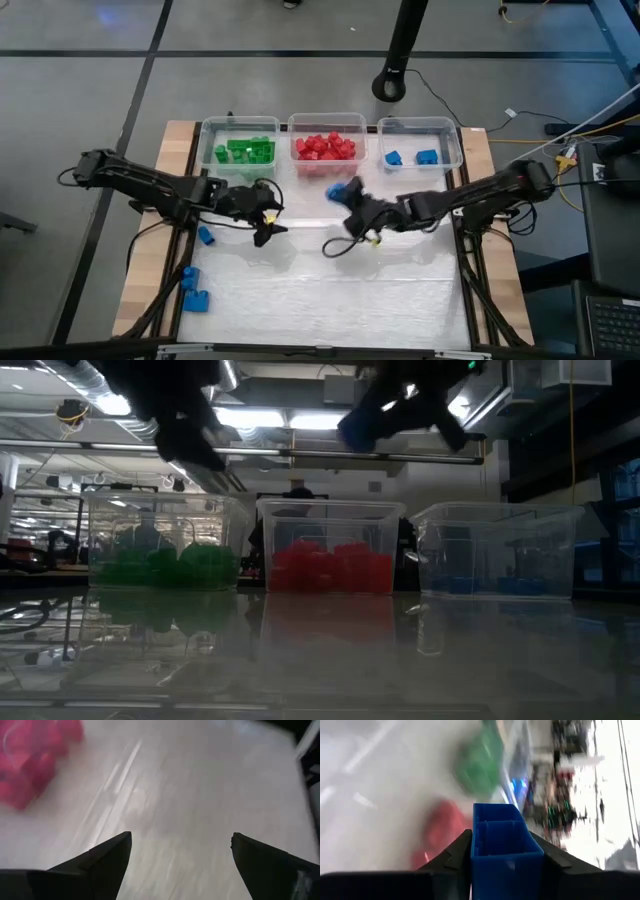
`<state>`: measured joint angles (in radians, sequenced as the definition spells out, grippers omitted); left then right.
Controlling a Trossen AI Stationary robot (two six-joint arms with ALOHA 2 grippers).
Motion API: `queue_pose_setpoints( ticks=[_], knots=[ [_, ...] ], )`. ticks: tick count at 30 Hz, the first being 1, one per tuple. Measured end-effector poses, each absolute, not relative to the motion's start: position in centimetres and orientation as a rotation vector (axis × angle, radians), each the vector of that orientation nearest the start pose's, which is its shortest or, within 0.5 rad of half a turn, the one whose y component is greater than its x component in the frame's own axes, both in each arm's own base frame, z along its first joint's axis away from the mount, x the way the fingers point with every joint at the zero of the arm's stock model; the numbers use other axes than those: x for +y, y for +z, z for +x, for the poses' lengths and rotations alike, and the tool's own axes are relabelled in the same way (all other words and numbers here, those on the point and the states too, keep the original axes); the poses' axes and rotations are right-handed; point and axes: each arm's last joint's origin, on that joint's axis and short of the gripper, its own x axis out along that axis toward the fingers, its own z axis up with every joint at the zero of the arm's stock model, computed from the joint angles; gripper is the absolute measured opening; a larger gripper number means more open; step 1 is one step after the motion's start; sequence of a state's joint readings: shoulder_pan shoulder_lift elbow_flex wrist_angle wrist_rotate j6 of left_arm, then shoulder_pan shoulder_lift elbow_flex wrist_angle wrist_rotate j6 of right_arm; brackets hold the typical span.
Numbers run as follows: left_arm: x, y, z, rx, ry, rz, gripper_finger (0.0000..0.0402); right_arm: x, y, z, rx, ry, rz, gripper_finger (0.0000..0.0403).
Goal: Sort blocks
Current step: Put the blue game piece into the right transparent bin
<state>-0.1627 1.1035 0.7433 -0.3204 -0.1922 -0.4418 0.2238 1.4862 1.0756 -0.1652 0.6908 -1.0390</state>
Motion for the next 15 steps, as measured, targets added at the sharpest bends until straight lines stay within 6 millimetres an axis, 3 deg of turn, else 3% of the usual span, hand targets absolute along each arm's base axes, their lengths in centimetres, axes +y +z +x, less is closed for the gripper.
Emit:
queue_pose_setpoints(
  ticks=[3,9,15],
  knots=[
    [-3.2,24.5,22.1,0.685,0.208,-0.3,0.0326,3.6,29.7,29.1,0.799,-0.263,-1.204,0.0139],
    [-3.5,24.3,22.0,0.691,0.222,-0.289,0.0326,-2.0,32.5,23.7,0.954,-0.515,-1.006,0.0139],
    [-3.7,24.4,22.0,0.689,0.223,-0.288,0.0326,-7.8,32.1,20.1,1.081,-0.685,-0.789,0.0139]
  ],
)
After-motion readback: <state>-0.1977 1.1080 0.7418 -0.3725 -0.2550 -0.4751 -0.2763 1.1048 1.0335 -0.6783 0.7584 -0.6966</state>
